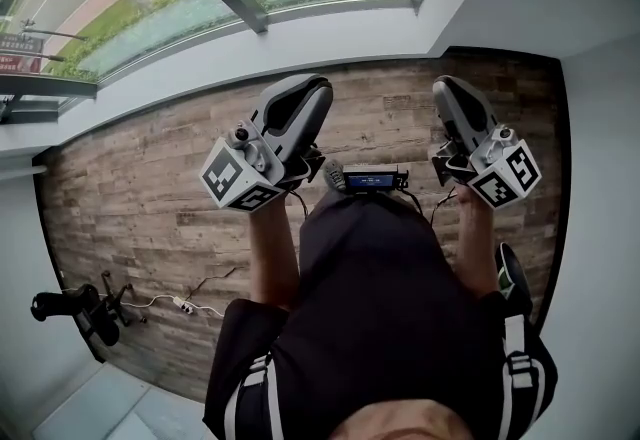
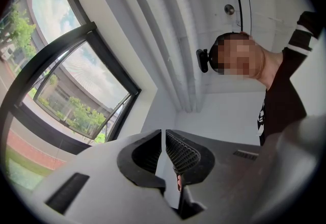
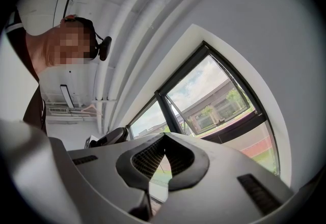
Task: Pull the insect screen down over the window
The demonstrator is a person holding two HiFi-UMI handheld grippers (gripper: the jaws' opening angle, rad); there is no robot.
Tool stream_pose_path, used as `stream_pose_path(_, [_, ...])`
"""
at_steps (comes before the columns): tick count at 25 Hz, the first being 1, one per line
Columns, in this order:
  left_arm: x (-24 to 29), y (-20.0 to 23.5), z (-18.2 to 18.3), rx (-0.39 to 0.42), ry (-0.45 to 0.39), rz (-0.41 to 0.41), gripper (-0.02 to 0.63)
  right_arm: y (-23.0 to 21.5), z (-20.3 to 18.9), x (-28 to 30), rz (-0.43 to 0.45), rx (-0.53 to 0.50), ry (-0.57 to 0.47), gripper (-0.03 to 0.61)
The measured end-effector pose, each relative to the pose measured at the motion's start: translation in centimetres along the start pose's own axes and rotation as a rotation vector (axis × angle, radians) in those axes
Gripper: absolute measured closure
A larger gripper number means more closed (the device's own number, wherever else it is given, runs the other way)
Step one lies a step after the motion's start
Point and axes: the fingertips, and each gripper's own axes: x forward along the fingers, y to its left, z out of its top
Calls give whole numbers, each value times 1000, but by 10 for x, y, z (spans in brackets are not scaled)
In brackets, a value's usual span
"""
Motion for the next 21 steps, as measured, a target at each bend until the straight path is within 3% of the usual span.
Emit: stream_pose_path(21, [3,-11,-4,4,18,-8,583,7,3,-8,16,-8,0,569])
